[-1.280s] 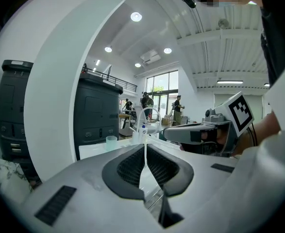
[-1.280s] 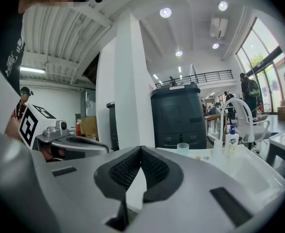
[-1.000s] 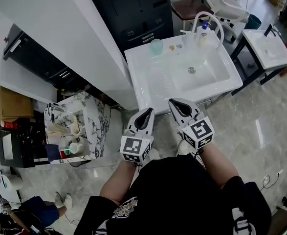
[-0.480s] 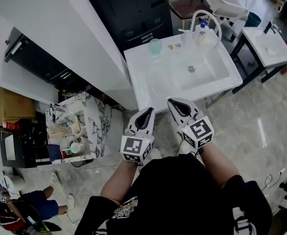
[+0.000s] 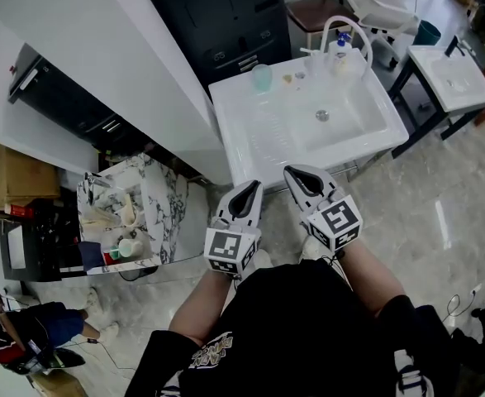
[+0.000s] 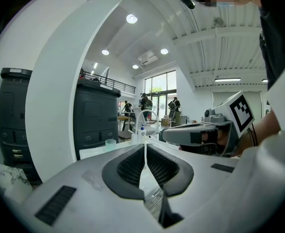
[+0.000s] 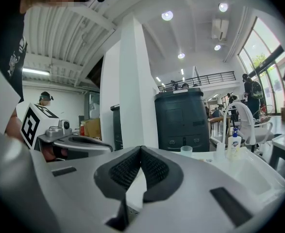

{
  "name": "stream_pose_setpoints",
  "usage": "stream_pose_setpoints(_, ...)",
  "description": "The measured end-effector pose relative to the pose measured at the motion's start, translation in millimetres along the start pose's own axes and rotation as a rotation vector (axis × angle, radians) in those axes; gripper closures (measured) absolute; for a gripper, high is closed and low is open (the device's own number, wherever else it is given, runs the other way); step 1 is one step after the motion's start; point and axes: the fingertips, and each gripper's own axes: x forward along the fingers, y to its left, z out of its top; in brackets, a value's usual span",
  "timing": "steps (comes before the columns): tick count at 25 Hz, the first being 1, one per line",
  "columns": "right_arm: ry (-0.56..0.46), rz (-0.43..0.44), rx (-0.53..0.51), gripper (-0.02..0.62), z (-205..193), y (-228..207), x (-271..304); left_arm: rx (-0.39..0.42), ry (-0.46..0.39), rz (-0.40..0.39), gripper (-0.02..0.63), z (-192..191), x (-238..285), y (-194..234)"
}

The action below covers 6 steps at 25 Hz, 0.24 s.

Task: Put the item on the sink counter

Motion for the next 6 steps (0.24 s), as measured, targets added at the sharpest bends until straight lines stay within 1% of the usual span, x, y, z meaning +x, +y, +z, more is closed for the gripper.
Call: stream_pose_setpoints(6, 0.002, 0.003, -0.002, 0.541, 0.7, 1.8, -3.2, 0.002, 0.000, 0.000, 0.580, 1.7, -1.4, -2.9)
